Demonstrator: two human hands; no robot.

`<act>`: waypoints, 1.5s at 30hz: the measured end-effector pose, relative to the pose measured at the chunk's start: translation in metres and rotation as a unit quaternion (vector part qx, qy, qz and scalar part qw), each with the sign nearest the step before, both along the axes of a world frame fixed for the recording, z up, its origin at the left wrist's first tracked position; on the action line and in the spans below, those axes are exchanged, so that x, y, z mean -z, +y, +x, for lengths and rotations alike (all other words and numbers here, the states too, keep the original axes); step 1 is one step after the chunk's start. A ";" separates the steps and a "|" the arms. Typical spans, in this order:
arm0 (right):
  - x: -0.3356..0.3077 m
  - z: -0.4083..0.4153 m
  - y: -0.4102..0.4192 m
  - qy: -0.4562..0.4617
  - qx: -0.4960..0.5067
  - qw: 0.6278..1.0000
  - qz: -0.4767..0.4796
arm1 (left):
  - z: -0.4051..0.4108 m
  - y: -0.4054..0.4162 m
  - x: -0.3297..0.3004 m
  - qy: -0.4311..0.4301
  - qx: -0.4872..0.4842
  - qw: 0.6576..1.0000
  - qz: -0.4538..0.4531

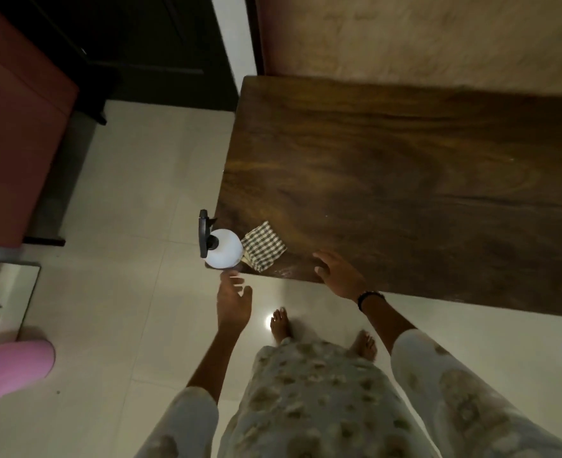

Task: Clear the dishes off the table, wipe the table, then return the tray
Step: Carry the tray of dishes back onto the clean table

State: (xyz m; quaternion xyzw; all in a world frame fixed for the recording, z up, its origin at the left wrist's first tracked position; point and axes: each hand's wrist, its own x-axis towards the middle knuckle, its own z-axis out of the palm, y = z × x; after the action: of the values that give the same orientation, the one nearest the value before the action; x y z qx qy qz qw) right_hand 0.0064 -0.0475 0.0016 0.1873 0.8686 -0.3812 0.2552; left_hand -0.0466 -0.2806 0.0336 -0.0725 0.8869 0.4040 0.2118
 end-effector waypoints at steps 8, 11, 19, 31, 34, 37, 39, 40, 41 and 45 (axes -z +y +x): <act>-0.059 0.088 0.134 0.012 0.097 0.995 0.012 | 0.040 0.158 -0.065 -0.016 0.154 0.987 0.048; -0.082 0.122 0.185 0.027 0.131 0.991 0.004 | 0.059 0.221 -0.079 0.002 0.169 0.984 0.047; -0.123 0.218 0.314 0.021 0.191 0.981 0.007 | 0.128 0.359 -0.103 -0.030 0.150 0.979 0.135; -0.135 0.298 0.468 0.008 0.218 0.976 0.022 | 0.172 0.487 -0.119 -0.069 0.191 0.971 0.130; -0.133 0.302 0.512 0.007 0.220 0.975 0.022 | 0.175 0.524 -0.113 -0.080 0.182 0.972 0.127; -0.132 0.310 0.560 0.003 0.248 0.969 0.011 | 0.185 0.569 -0.108 -0.101 0.170 0.973 0.118; -0.132 0.318 0.587 -0.002 0.246 0.969 0.013 | 0.195 0.597 -0.107 -0.117 0.168 0.972 0.118; -0.132 0.323 0.602 -0.005 0.247 0.969 0.017 | 0.200 0.613 -0.106 -0.126 0.168 0.970 0.118; -0.131 0.329 0.615 -0.006 0.254 0.967 0.019 | 0.205 0.629 -0.107 -0.133 0.172 0.969 0.116; -0.127 0.351 0.660 -0.013 0.245 0.969 0.027 | 0.229 0.676 -0.107 -0.151 0.190 0.964 0.105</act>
State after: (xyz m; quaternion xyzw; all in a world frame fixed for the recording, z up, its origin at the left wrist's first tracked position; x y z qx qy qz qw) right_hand 0.3573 0.6128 0.1284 0.4064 0.8029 -0.4055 0.1606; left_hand 0.1821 0.3958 0.1404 0.0604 0.7947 0.4317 0.4224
